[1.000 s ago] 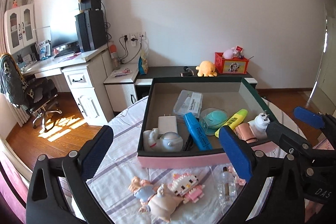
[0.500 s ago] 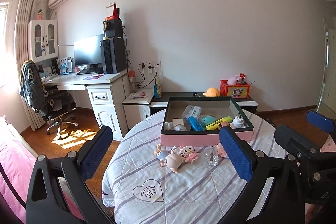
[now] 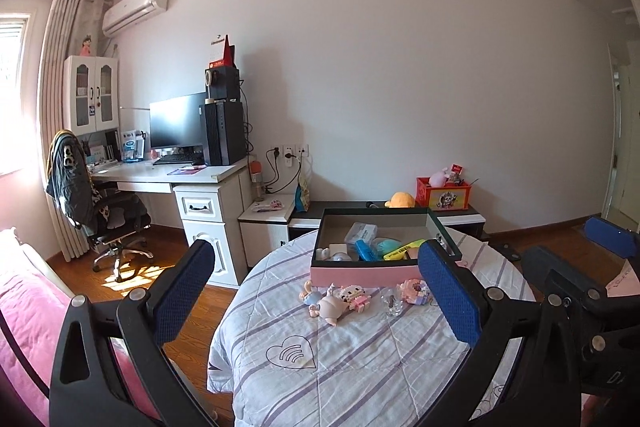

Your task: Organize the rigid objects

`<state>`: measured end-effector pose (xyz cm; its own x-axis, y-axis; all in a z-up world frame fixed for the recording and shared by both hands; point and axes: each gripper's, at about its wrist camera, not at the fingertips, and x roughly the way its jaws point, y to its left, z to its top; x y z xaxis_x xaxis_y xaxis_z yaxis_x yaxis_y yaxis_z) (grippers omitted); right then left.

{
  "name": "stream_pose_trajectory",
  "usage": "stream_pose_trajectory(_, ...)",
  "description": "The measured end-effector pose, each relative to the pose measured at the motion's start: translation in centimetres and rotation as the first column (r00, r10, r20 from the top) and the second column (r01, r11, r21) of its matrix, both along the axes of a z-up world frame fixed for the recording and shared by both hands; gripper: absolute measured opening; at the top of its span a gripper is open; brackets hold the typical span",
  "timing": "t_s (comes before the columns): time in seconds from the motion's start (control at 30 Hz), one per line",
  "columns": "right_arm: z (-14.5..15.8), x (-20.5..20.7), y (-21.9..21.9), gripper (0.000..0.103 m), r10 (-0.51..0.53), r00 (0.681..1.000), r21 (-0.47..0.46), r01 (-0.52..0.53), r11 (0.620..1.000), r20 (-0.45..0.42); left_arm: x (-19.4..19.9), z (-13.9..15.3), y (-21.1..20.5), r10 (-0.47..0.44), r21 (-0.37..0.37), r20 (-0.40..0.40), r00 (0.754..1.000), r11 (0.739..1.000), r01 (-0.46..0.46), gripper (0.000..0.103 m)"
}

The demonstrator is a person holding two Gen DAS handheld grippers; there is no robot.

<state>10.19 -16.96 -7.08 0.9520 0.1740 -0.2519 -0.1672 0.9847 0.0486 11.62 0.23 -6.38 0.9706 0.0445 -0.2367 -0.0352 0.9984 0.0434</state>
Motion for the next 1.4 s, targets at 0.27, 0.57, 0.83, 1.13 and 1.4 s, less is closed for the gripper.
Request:
stream_pose_trajectory(0.27,0.1,-0.6,0.0,0.103,0.003,1.0,0.001,-0.003,1.0,0.008,-0.4,0.2,-0.1,0.006,0.004,0.012,1.0,1.0,-0.006,0.103)
stream_pose_trajectory(0.57,-0.2,0.2,-0.2,0.103,0.001,1.0,-0.001,-0.001,1.0,-0.012,0.3,-0.1,-0.2,0.004,0.003,-0.011,1.0,1.0,-0.004,0.103)
stream_pose_trajectory(0.83,-1.9,2.5,-0.1,0.103,-0.001,0.997,-0.002,0.001,1.0,-0.073,3.1,-2.1,-0.3,0.004,0.008,-0.081,0.997,1.0,-0.004,0.103)
stream_pose_trajectory(1.13,-6.2,7.5,0.1,0.103,0.009,0.976,-0.014,-0.012,1.0,-0.218,8.4,-7.3,0.3,-0.018,-0.013,-0.257,0.966,1.0,0.015,0.103)
stream_pose_trajectory(1.4,-11.9,13.0,0.7,0.103,0.033,0.923,-0.016,-0.042,0.999,-0.383,13.4,-13.2,0.8,-0.014,-0.006,-0.418,0.908,1.0,0.012,0.103)
